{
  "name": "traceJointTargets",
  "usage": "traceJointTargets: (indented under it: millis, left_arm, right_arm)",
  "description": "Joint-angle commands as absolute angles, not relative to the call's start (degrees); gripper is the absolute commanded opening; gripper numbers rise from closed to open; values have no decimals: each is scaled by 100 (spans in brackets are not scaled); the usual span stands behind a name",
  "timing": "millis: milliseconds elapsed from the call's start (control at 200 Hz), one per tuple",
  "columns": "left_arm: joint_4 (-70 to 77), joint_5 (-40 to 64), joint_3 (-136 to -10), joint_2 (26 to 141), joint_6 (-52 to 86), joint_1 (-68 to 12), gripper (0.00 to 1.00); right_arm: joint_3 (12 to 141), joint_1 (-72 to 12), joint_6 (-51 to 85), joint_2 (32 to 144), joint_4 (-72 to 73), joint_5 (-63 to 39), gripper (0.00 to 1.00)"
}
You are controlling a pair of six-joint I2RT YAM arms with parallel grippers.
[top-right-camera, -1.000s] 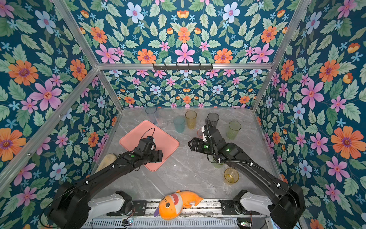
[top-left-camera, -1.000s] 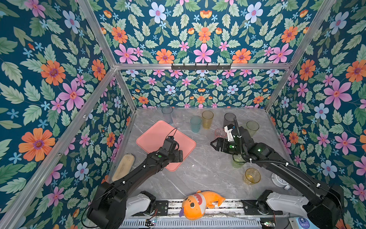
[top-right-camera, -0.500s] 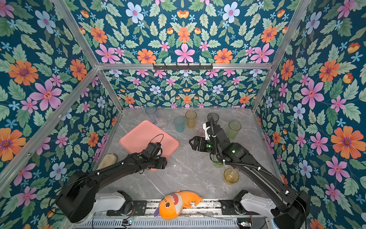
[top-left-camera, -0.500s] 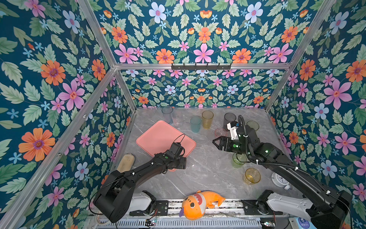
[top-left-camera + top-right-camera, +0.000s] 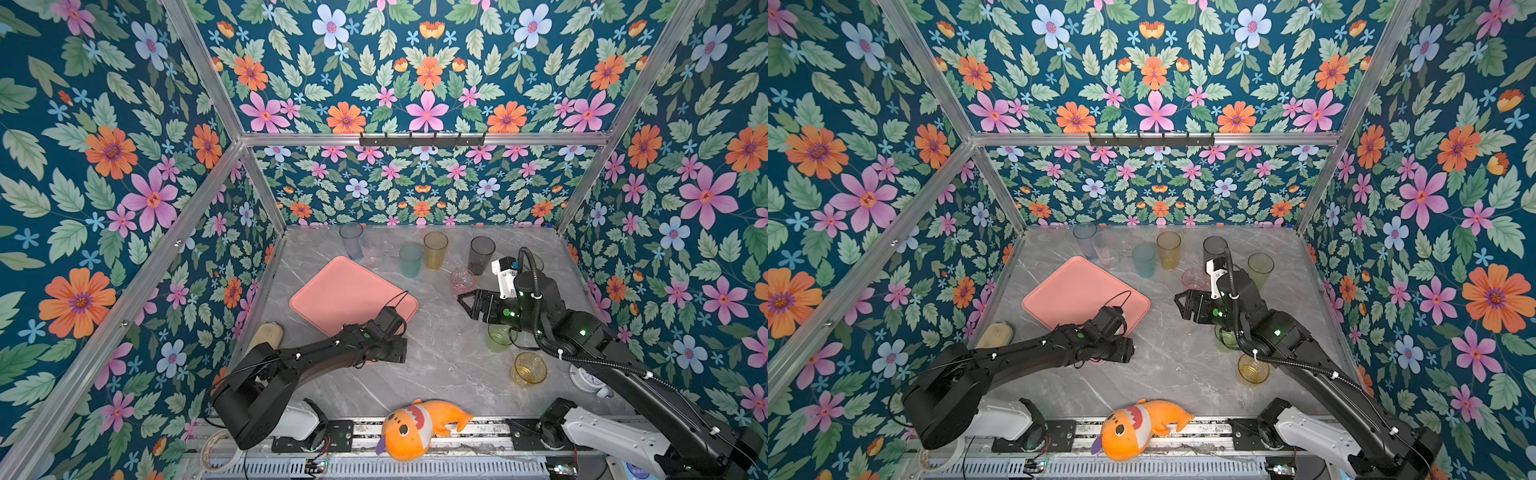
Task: Place the glasses into the tray
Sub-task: Rotate the tray at the center of the table.
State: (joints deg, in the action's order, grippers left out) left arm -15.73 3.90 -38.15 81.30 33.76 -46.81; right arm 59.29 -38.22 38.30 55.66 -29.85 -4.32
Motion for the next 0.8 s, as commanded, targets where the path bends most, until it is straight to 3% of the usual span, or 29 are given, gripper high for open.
traceJointTargets:
  millis: [0,795]
  left_arm:
    - [-1316,368,-3909,8243,3633,-4801,74]
    - [783,1243,-4493,9449,4735,-5775,75]
  right_arm:
    - [5933,-3823,3762,5592,-3111,-314,88]
    - [5893,-3644,3874,5238,-3435,-284,89]
